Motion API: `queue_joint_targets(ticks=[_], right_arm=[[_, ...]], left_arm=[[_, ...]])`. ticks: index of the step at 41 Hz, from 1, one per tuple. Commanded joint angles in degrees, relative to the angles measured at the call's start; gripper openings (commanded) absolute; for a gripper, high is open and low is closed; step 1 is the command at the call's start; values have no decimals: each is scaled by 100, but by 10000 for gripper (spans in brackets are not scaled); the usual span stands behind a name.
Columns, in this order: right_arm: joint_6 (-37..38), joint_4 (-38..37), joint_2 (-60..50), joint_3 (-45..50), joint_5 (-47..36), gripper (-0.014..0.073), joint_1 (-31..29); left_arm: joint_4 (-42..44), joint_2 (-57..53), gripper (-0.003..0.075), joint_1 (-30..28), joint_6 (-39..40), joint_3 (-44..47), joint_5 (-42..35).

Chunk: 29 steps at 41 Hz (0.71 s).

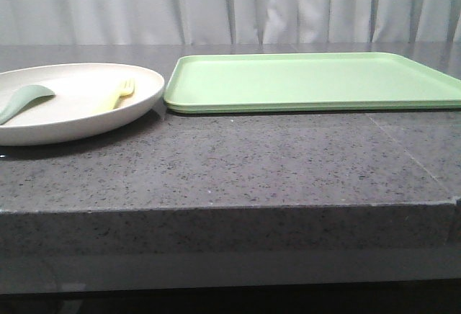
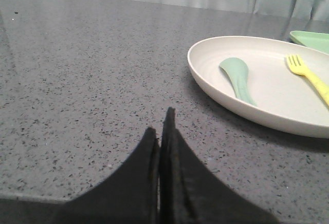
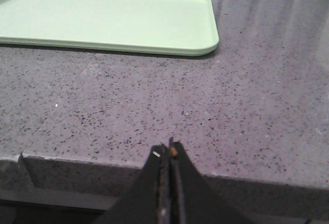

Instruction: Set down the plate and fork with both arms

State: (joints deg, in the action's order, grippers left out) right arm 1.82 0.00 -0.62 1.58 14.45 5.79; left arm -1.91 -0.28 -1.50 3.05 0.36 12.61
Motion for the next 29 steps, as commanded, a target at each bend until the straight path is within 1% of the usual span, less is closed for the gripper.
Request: queue_joint_targets(ticks=[1, 29], right_arm=[[-58, -60, -104, -25, -476, -67, -30], [-58, -60, -104, -25, -607, -67, -30]], left_arm=[[-14, -121, -18, -10, 42, 5, -465], [-14, -121, -18, -10, 42, 5, -465]])
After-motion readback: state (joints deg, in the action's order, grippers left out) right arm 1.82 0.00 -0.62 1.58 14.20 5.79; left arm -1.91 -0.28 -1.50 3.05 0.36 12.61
